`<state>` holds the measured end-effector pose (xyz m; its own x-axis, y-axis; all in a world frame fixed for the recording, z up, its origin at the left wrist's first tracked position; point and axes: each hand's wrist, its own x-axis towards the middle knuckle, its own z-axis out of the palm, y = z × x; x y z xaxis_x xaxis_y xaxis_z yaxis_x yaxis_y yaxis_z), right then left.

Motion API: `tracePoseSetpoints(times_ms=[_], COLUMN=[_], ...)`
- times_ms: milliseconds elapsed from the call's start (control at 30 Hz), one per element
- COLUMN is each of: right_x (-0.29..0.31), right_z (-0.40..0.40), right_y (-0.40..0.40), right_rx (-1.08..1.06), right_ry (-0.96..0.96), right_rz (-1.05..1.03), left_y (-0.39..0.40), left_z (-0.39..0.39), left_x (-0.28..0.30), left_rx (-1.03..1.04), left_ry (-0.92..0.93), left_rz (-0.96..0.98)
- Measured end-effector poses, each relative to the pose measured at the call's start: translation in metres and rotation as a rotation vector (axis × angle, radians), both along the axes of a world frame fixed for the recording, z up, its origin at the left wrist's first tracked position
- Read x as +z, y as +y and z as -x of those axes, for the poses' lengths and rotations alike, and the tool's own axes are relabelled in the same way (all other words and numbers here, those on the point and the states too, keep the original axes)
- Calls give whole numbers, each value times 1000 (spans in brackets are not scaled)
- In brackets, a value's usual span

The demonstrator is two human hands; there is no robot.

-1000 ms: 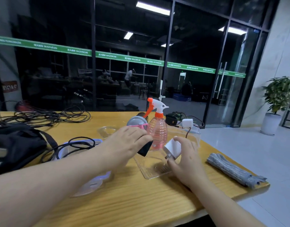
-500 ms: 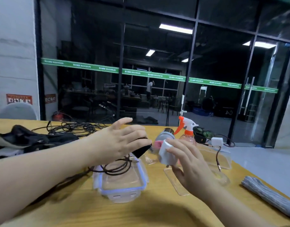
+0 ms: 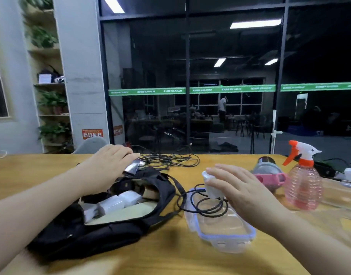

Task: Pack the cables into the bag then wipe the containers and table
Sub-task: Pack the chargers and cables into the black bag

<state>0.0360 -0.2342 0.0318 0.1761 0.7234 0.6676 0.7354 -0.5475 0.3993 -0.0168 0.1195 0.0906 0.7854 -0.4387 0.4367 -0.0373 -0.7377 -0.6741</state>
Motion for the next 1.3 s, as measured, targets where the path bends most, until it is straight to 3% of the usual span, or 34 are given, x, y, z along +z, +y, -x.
tracePoseSetpoints(times_ms=[133, 333, 567, 667, 800, 1100, 1300], right_x=[0, -2, -11, -7, -7, -10, -10], right_z=[1, -1, -1, 7, 8, -9, -16], right_y=[33, 81, 138, 161, 191, 216, 232], right_rx=[73, 118, 107, 98, 30, -125, -183], right_ry=[31, 64, 310, 532, 660, 704, 592], right_rz=[37, 87, 0, -55, 10, 98, 119], left_y=[33, 54, 44, 43, 36, 43, 48], left_z=[9, 6, 2, 0, -4, -4, -2], left_x=[-18, -50, -72, -85, -93, -101, -103], left_rx=[115, 421, 349, 300, 283, 455, 389], left_ry=[89, 258, 274, 219, 79, 1, -61], left_rz=[69, 322, 614, 778, 947, 1064, 1125])
